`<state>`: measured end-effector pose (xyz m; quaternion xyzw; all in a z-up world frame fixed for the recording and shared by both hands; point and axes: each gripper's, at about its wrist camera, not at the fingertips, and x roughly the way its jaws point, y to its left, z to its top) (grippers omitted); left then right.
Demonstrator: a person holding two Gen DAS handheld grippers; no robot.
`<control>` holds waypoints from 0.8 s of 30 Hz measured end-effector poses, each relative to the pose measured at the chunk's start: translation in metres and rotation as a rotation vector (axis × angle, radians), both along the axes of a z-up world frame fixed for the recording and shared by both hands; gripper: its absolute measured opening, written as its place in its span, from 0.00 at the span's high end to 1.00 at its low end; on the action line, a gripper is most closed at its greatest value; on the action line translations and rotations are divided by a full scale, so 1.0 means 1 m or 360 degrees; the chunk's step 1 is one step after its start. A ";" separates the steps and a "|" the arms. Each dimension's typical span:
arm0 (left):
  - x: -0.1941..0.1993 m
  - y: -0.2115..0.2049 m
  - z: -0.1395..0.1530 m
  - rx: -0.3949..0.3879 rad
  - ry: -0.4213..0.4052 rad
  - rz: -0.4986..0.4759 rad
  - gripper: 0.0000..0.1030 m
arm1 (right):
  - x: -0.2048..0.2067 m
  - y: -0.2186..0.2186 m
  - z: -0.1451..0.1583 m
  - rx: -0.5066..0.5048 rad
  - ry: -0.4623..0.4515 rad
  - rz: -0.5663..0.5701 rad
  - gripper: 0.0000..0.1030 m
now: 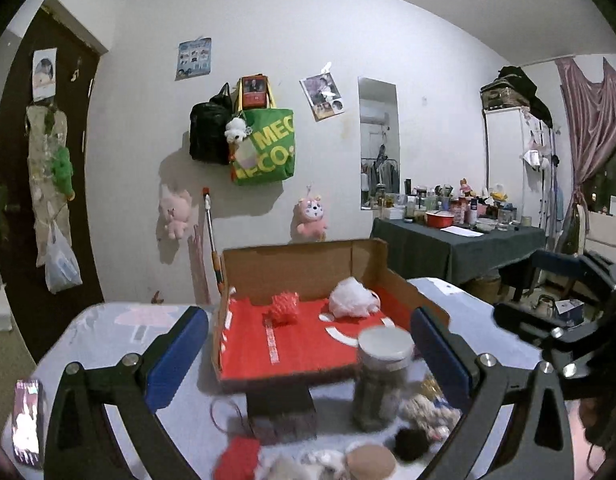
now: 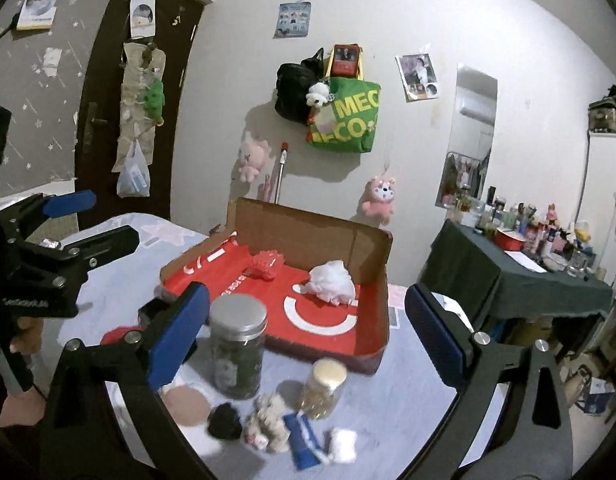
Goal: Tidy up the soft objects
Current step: 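Withdraw both tools from the box back toward the remaining items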
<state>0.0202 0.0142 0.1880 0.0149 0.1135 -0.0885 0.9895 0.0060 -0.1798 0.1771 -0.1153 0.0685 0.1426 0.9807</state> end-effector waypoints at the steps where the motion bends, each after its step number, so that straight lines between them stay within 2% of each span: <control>1: -0.004 0.000 -0.005 -0.0010 0.0012 0.0001 0.00 | -0.004 0.001 -0.006 0.0005 0.0007 0.0004 0.03; 5: -0.010 0.002 -0.027 -0.0057 0.0101 -0.0003 0.00 | -0.005 0.000 -0.034 0.0063 0.0078 -0.0019 0.03; 14: -0.006 0.002 -0.080 0.0012 0.0273 0.0052 0.00 | 0.010 -0.009 -0.091 0.0087 0.0242 -0.0132 0.03; 19: 0.006 0.007 -0.106 0.0014 0.0393 0.0070 0.00 | 0.023 -0.013 -0.112 0.0080 0.0338 -0.0152 0.03; 24: 0.013 0.013 -0.120 0.0030 0.0456 0.0117 0.00 | 0.033 -0.015 -0.129 0.0055 0.0406 -0.0176 0.03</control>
